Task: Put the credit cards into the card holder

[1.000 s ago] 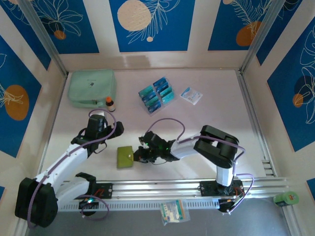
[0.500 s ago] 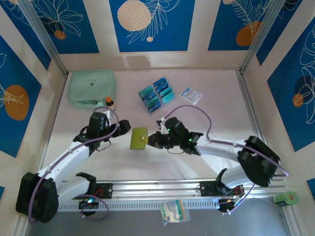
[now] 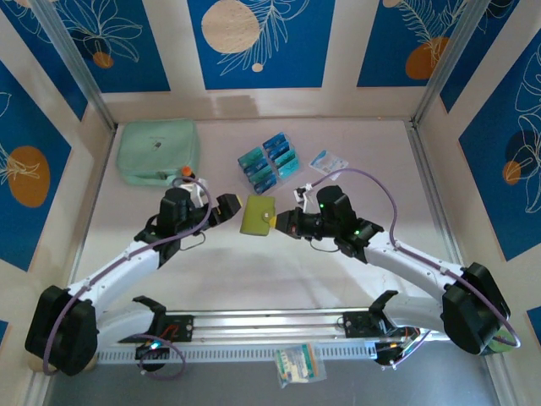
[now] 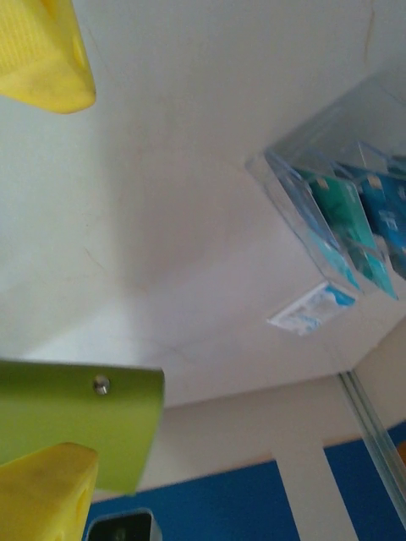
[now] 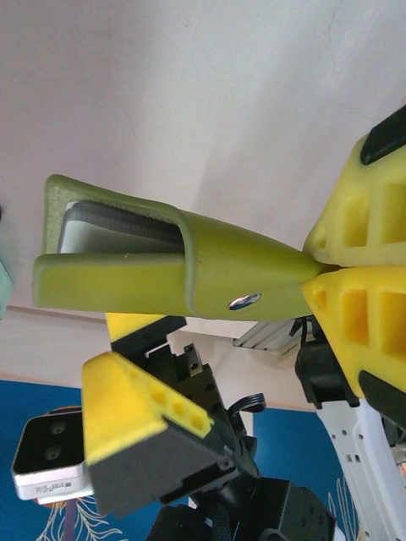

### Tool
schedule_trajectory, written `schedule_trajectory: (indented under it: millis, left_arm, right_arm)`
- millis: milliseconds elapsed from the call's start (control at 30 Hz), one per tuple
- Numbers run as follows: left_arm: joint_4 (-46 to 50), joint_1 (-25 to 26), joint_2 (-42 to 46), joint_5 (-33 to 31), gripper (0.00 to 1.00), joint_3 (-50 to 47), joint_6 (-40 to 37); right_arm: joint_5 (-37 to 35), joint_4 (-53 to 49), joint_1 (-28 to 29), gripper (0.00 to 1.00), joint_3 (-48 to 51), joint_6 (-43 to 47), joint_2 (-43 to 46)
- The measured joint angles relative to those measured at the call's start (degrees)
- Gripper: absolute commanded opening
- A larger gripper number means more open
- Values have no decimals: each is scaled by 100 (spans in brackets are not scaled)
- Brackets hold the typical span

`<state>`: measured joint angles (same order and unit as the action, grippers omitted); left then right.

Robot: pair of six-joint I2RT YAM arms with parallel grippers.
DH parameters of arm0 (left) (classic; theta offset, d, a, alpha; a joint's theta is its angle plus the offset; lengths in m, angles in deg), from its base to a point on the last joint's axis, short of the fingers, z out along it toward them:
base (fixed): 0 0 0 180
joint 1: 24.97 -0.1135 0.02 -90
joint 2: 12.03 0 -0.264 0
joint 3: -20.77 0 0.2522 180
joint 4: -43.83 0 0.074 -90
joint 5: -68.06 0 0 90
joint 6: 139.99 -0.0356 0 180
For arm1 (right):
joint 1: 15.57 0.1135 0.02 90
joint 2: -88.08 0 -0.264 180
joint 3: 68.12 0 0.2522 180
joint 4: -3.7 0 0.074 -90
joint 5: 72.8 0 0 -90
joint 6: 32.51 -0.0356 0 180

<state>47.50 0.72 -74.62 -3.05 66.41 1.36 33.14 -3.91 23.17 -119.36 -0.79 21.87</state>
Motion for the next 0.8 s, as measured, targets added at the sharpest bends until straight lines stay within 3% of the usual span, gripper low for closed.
schedule_trajectory:
  millis: [267,800]
  left_arm:
    - [-678,212,-188,68,100,55,326]
    - [-1054,581,-439,24,100,140,389]
  right_arm:
    - [293,291,-2,0,9,-238,0]
    - [407,673,94,0,15,-459,-155]
